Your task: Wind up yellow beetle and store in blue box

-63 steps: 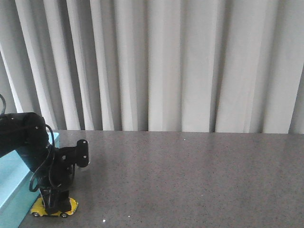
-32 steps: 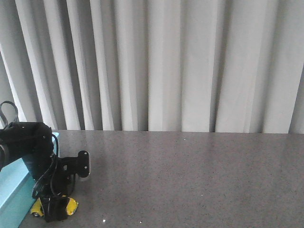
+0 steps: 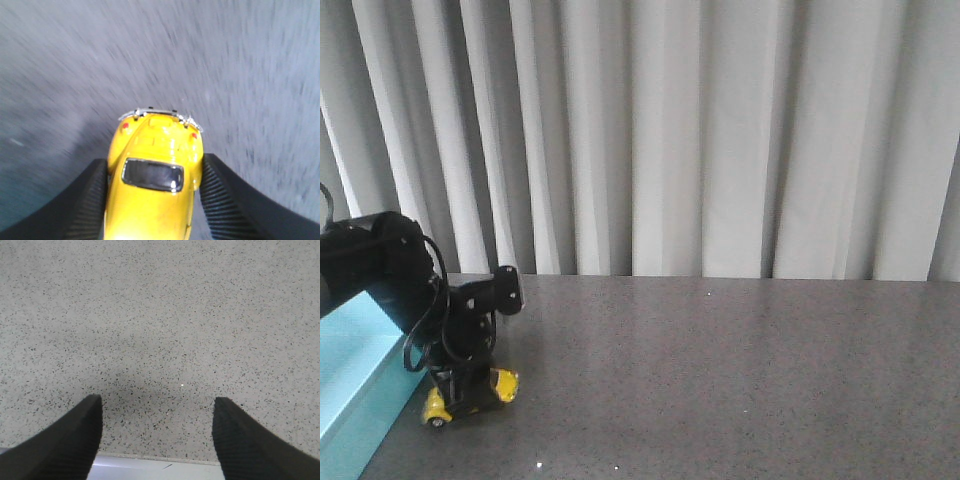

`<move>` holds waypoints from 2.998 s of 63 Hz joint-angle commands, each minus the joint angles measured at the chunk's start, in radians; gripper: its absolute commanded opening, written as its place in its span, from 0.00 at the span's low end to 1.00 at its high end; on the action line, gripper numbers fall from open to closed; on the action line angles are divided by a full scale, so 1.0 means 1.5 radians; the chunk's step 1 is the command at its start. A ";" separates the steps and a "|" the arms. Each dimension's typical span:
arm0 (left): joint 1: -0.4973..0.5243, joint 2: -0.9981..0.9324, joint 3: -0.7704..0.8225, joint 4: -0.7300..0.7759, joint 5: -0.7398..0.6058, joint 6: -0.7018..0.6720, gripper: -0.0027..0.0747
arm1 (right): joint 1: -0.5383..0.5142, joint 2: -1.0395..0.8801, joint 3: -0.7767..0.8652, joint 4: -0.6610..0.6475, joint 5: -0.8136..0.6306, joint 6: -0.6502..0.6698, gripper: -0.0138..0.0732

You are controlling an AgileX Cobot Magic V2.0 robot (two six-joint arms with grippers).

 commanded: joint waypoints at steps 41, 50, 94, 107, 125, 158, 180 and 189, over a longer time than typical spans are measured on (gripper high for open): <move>0.150 -0.151 -0.153 0.120 0.011 -0.511 0.39 | 0.000 0.001 -0.015 -0.012 -0.037 -0.001 0.68; 0.209 -0.140 -0.124 0.119 0.011 -0.525 0.39 | 0.000 0.001 -0.015 -0.012 -0.037 -0.001 0.68; 0.245 0.033 -0.109 0.101 -0.038 -0.543 0.39 | 0.000 0.001 -0.015 -0.012 -0.037 -0.001 0.68; 0.244 0.043 -0.109 0.101 -0.034 -0.540 0.59 | 0.000 0.001 -0.015 -0.012 -0.037 -0.001 0.68; 0.243 0.004 -0.112 0.099 -0.024 -0.549 0.75 | 0.000 0.001 -0.015 -0.012 -0.037 -0.001 0.68; 0.158 -0.228 -0.109 0.049 0.012 -0.577 0.75 | 0.000 0.001 -0.015 -0.012 -0.037 -0.001 0.68; -0.002 -0.442 0.073 0.132 0.003 -0.612 0.72 | 0.000 0.001 -0.015 -0.012 -0.040 0.001 0.68; -0.009 -0.573 0.241 0.176 -0.071 -0.652 0.70 | 0.000 0.001 -0.015 -0.010 -0.040 0.003 0.68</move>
